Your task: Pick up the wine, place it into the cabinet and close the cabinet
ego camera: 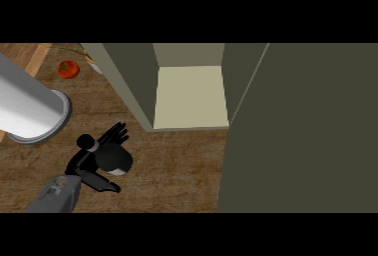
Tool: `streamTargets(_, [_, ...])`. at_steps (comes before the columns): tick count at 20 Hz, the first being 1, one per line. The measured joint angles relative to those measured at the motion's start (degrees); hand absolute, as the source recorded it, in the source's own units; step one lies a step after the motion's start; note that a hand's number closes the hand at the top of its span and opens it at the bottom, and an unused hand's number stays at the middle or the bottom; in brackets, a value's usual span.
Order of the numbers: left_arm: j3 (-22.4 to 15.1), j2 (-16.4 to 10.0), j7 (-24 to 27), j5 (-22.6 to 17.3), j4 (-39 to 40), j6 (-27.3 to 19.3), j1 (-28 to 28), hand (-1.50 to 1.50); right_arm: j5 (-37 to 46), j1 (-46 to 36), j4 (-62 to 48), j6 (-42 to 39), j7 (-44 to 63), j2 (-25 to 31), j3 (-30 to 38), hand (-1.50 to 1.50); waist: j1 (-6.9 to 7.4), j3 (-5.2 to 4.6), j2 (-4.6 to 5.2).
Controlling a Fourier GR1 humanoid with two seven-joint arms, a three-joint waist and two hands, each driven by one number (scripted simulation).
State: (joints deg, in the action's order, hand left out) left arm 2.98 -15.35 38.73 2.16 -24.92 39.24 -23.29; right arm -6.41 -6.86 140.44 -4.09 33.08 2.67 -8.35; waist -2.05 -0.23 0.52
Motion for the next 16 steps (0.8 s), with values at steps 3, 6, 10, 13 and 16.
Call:
streamTargets(3, [-0.9,0.6,0.9,0.1,0.9,0.0,-0.1,-1.50,0.1,-0.2,0.1,0.1,0.3,-0.1,-0.4,-1.50,0.04,0.00,-0.03])
streamTargets(6, [-1.5,0.6,1.5,-0.2,1.2,0.3,-0.5,-1.50,0.4,-0.3,-0.1,0.2,0.0,-0.2,-0.3,-1.50,0.17,-0.01,-0.05])
streamTargets(10, [-2.4,1.1,2.8,0.0,1.8,-0.4,-1.0,-1.50,0.5,-0.1,0.0,0.1,-0.1,-0.2,-0.6,-1.50,0.14,0.00,-0.05])
streamTargets(13, [-2.5,1.5,3.7,-0.5,2.1,-0.9,-1.6,-1.50,0.5,1.2,0.1,-0.3,-0.7,-0.2,-0.8,-1.50,0.06,0.01,-0.07])
streamTargets(16, [-2.3,2.4,4.4,-1.2,2.8,-1.9,-2.4,1.50,0.6,0.5,0.1,0.1,-0.2,-0.5,-0.8,-1.50,0.21,0.03,-0.05])
